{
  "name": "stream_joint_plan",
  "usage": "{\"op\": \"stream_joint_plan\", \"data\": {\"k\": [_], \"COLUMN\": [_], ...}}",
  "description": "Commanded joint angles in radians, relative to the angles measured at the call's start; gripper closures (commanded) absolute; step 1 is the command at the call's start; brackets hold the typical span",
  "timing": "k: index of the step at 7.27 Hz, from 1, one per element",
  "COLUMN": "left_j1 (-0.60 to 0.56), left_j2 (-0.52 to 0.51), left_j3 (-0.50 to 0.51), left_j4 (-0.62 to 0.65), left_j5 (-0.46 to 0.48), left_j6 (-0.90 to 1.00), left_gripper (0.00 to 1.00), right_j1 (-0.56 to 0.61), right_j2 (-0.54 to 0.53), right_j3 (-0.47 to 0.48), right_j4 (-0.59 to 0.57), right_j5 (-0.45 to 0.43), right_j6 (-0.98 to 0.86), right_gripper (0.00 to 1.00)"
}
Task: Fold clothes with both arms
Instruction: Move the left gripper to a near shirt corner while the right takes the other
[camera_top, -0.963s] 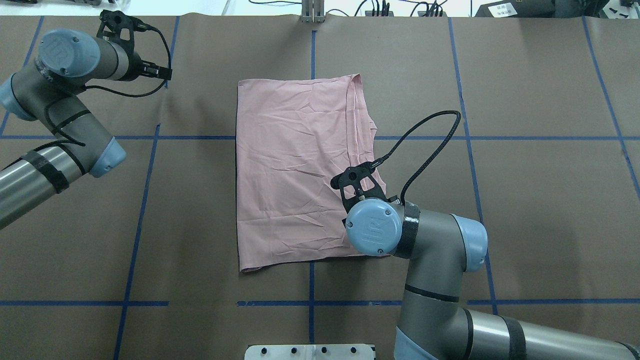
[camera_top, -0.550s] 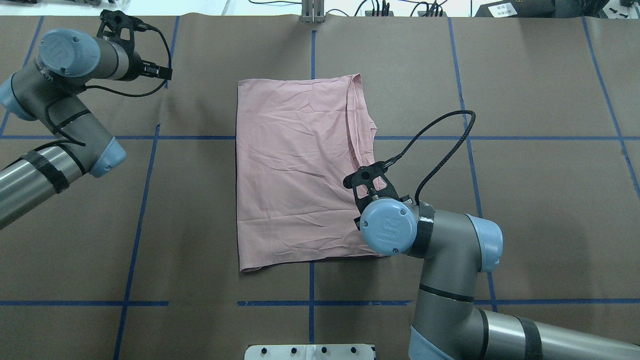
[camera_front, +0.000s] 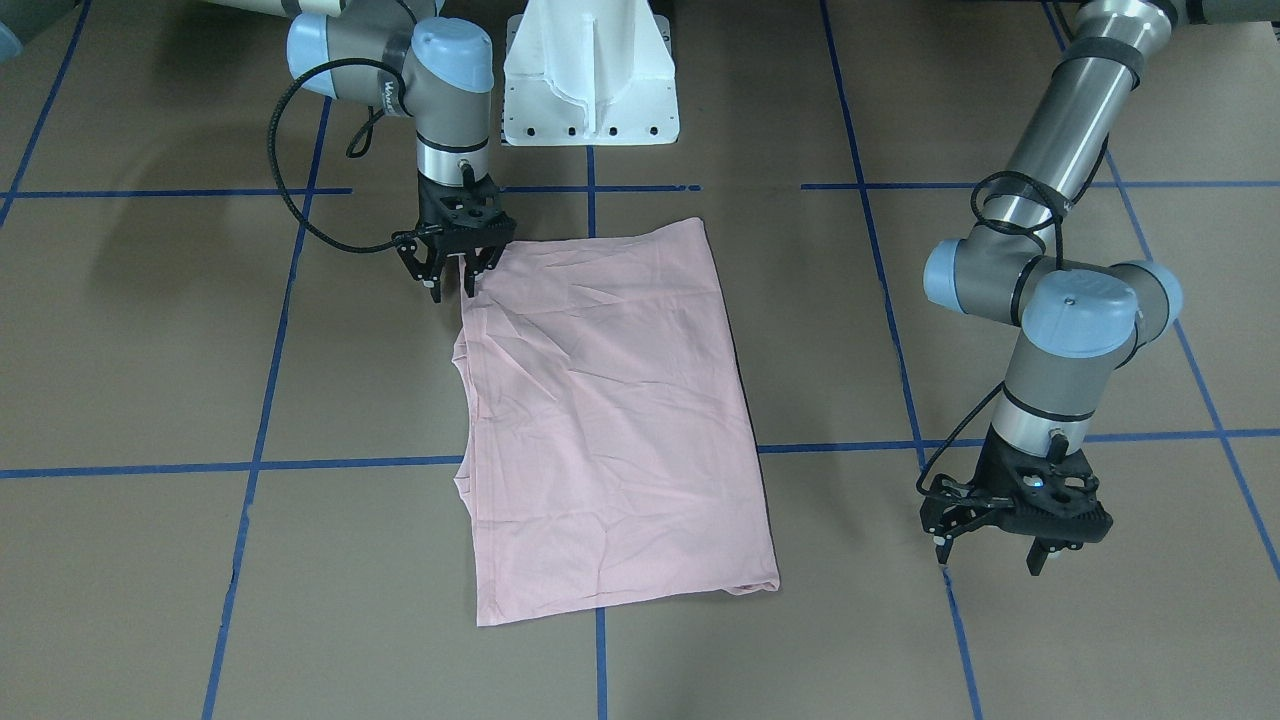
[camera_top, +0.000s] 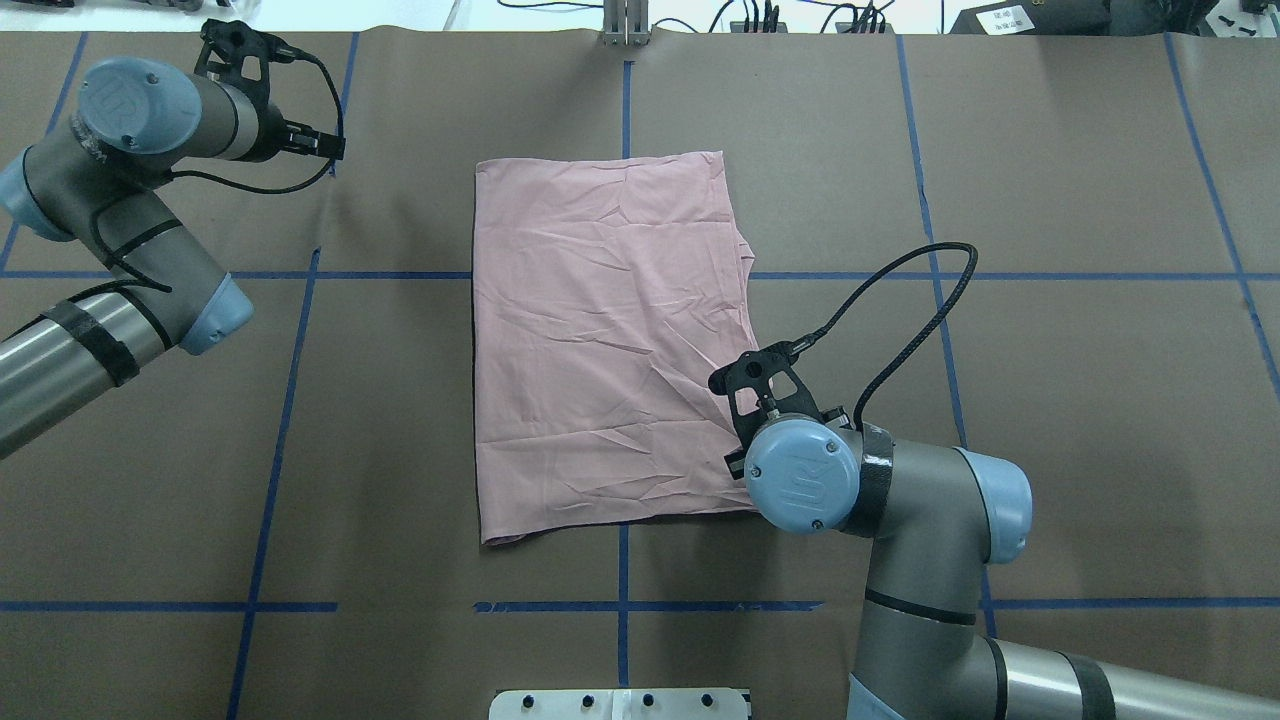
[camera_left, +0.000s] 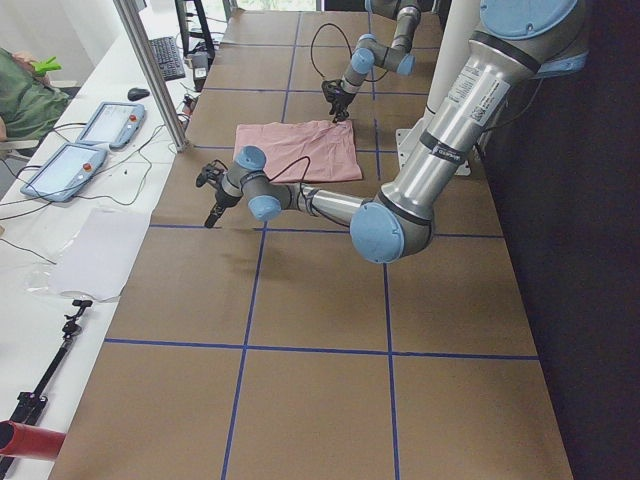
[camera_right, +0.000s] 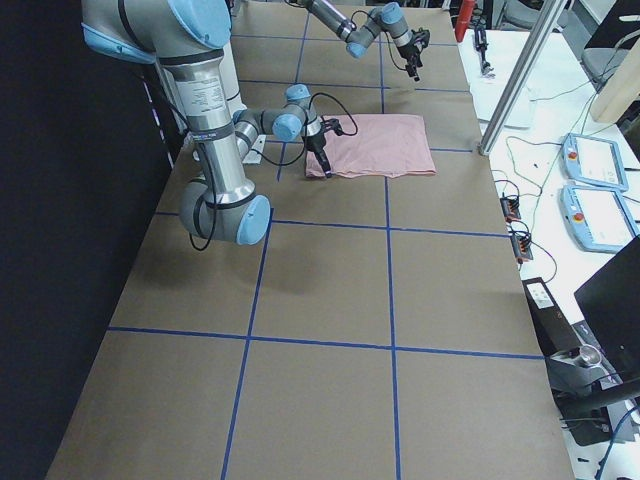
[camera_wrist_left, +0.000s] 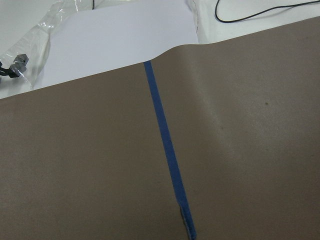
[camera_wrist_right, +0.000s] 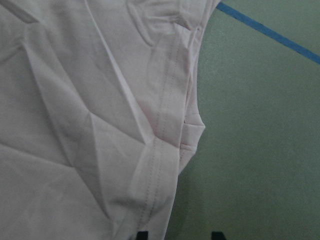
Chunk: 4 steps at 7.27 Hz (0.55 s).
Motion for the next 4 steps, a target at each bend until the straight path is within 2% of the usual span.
{"op": "stream_joint_plan", "data": {"k": [1, 2, 3, 4], "left_j1": [0.002, 0.008, 0.018, 0.087], "left_j2": [0.002, 0.02, 0.058, 0.13], "left_j3": [-0.055, -0.116, -0.211, -0.338], "left_j4": [0.003, 0.014, 0.018, 0.02], "left_j5": [-0.098, -0.152, -0.157, -0.155], "left_j6": [-0.02, -0.12, -0.224, -0.318], "left_gripper": [0.0, 0.0, 0.0, 0.0], "right_j1": [0.029, 0.038, 0.038, 0.04], "right_j2": [-0.009, -0.041, -0.084, -0.121], "right_j3": [0.073, 0.106, 0.127, 0.169], "right_j4": [0.048, 0.141, 0.251, 0.296], "right_j5": [0.042, 0.077, 0.083, 0.085], "right_j6": [0.026, 0.108, 0.215, 0.315], "right_gripper": [0.0, 0.0, 0.0, 0.0]}}
